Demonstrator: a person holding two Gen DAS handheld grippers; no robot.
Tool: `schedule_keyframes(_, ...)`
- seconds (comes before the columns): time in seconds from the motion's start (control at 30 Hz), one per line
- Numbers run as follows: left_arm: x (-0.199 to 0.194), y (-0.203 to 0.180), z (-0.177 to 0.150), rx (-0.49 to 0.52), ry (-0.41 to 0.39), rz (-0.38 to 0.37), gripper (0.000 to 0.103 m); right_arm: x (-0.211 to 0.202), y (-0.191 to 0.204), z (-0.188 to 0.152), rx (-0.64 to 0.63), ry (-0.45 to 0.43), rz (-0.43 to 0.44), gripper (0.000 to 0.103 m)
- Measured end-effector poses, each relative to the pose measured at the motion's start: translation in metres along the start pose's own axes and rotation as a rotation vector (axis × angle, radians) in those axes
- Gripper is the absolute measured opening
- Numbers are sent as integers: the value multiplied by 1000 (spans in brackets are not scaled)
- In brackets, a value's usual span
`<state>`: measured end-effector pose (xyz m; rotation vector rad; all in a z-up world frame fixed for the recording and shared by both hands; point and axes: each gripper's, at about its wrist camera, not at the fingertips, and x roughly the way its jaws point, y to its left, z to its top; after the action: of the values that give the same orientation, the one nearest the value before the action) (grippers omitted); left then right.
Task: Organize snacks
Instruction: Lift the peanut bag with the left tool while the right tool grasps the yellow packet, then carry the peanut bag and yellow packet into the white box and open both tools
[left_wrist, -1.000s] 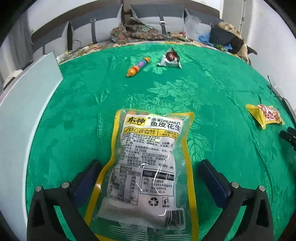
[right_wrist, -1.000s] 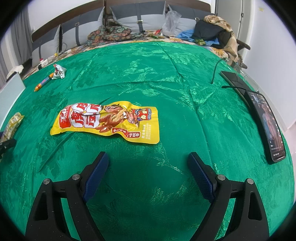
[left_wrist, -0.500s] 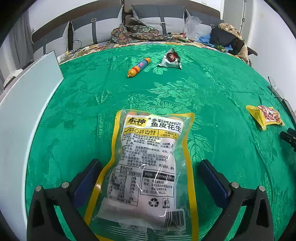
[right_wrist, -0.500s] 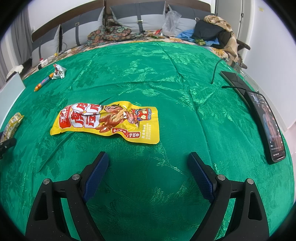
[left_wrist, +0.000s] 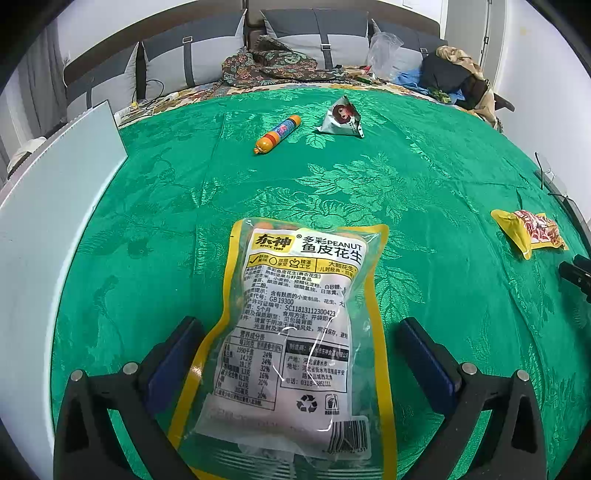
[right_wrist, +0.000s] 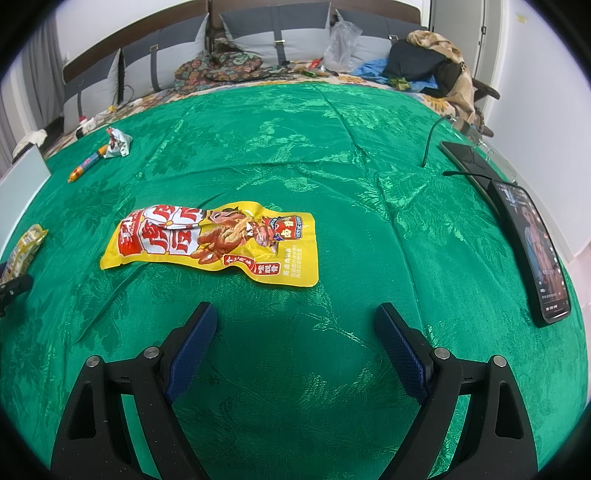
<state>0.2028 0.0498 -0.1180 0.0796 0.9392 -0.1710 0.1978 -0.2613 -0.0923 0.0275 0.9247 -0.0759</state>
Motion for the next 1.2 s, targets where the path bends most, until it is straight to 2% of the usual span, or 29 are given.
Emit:
schedule_keyframes(0.4, -1, -1, 6, -6, 7, 8, 103, -1, -2, 0, 8, -4, 15, 90)
schedule_keyframes(0.47, -1, 0, 11, 0, 38, 2, 103, -4, -6, 1, 25, 6, 71, 90)
schedule_keyframes(0.53, 1, 0, 16, 8, 83, -11, 103, -9, -14, 4, 76, 56, 141, 89)
schedule_keyframes(0.57, 0, 1, 16, 11, 94, -16, 103, -15, -18, 7, 95, 69, 198, 89)
schedule_keyframes(0.63, 2, -2, 18, 53, 112, -22, 103, -26, -17, 23, 19, 39, 254, 89)
schedule_keyframes(0.73, 2, 0, 20, 72, 143, -40, 103, -32, -8, 66, -230, -36, 281, 89)
schedule_keyframes(0.8, 2, -1, 22, 74, 162, -43, 99, -20, 5, 89, -404, 23, 329, 89)
schedule_keyframes(0.87, -2, 2, 24, 68, 158, -43, 81, 4, 27, 107, -566, 148, 389, 88)
schedule_keyframes(0.9, -6, 3, 25, 64, 154, -40, 67, 15, 40, 111, -619, 186, 394, 88)
schedule_keyframes(0.93, -7, 7, 27, 52, 165, -49, 59, 22, 47, 111, -642, 207, 399, 88)
schedule_keyframes(1.03, -13, 17, 23, 25, 177, -90, 56, 47, 79, 101, -729, 333, 417, 86)
schedule_keyframes(1.1, -20, 20, 14, 9, 172, -105, 56, 56, 88, 83, -803, 391, 335, 83)
schedule_keyframes(1.13, -24, 22, 10, -8, 167, -116, 56, 52, 89, 82, -793, 381, 325, 63)
schedule_keyframes(1.2, -33, 26, 1, -56, 151, -141, 56, 45, 87, 80, -704, 434, 327, 52)
